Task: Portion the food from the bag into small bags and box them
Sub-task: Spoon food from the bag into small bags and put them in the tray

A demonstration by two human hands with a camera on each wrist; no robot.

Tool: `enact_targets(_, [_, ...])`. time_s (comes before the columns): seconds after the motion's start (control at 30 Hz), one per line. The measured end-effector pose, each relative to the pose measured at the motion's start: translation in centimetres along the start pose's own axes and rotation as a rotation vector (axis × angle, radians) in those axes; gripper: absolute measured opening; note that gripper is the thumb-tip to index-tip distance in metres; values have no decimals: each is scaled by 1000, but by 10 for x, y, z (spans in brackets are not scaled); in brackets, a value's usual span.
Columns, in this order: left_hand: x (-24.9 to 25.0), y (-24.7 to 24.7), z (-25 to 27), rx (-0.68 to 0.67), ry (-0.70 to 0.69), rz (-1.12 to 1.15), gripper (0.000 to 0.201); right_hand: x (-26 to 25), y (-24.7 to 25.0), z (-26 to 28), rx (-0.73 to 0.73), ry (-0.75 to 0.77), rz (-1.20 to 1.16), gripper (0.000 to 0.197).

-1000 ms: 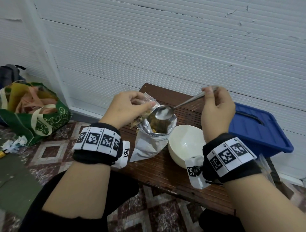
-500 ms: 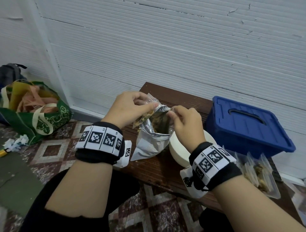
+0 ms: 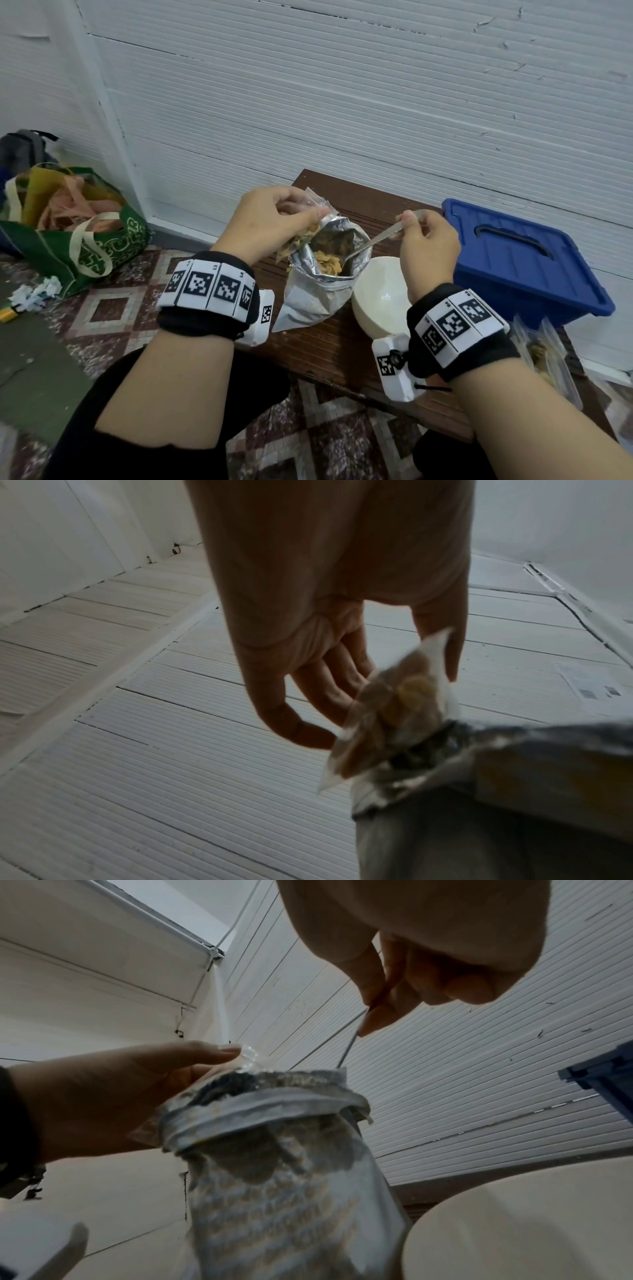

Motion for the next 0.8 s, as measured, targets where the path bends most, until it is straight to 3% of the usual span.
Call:
enact_targets(0.23, [5, 8, 4, -10, -22, -83, 26, -7, 20, -15, 90, -63, -6, 21])
enact_targets(0.4, [3, 9, 4, -62, -14, -97, 36, -16, 34, -27, 159, -107, -63, 27])
enact_targets(0.53, [7, 5, 4, -99, -38, -124, 27, -27, 39, -33, 190, -90, -76, 24])
enact_targets(0.8, [9, -6, 0, -147, -30, -171, 32, -47, 28, -31, 99, 22, -32, 20])
Point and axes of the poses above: each hand's wrist, its own z-axis away from the middle knuckle, its own y-axis out of the back of the hand, x = y × z, the point moved 2 cm from there along -z, towards the middle knuckle, and after that the axes turned 13 degrees about -x, right-handed, at the moved point
